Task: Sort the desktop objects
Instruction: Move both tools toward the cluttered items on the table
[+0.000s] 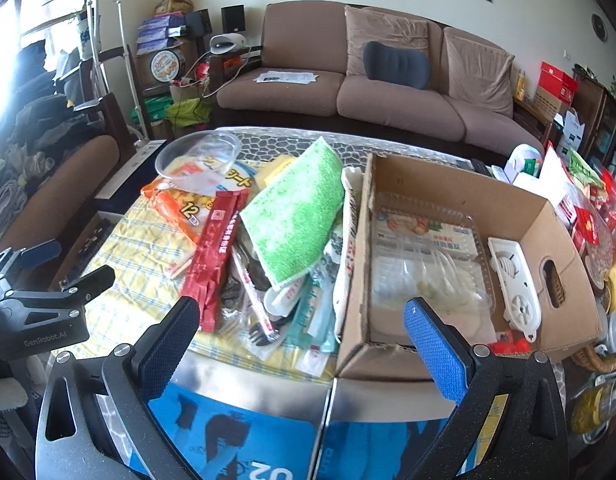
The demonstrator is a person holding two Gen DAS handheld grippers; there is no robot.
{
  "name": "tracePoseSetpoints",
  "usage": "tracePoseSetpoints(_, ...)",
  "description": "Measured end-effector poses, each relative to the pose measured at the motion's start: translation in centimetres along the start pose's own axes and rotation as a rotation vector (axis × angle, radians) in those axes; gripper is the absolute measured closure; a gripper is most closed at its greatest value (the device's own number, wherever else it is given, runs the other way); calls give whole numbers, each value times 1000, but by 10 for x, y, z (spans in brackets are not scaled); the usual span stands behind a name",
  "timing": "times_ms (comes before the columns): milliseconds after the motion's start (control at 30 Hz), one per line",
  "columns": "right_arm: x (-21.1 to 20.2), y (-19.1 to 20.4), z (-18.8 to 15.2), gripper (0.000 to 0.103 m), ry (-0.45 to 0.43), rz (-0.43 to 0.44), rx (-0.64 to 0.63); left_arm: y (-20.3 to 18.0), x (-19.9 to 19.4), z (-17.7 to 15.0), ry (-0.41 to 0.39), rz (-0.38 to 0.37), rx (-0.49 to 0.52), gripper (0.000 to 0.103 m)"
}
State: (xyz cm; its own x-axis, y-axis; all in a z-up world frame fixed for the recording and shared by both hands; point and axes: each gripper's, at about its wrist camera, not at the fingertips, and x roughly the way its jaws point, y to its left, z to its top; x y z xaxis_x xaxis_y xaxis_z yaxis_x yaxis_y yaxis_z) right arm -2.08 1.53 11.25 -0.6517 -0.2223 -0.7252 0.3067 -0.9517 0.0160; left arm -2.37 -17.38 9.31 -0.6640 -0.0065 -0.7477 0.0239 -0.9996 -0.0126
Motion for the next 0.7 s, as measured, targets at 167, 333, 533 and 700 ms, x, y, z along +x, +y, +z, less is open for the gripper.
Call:
tracePoseSetpoints(167, 18, 27, 14, 0, 9, 20, -6, 34, 5, 5, 8, -8, -48, 0)
tracePoseSetpoints(333, 45, 49, 21, 0, 37, 57, 7, 62, 15, 4, 9, -27, -87, 0)
tracePoseSetpoints(533, 89, 76, 21, 0, 99, 102, 12, 83, 38, -5, 28, -18, -88, 0)
tracePoseSetpoints(700, 128, 95, 22, 0, 149, 99, -8, 92, 57, -13, 53, -45, -93, 0)
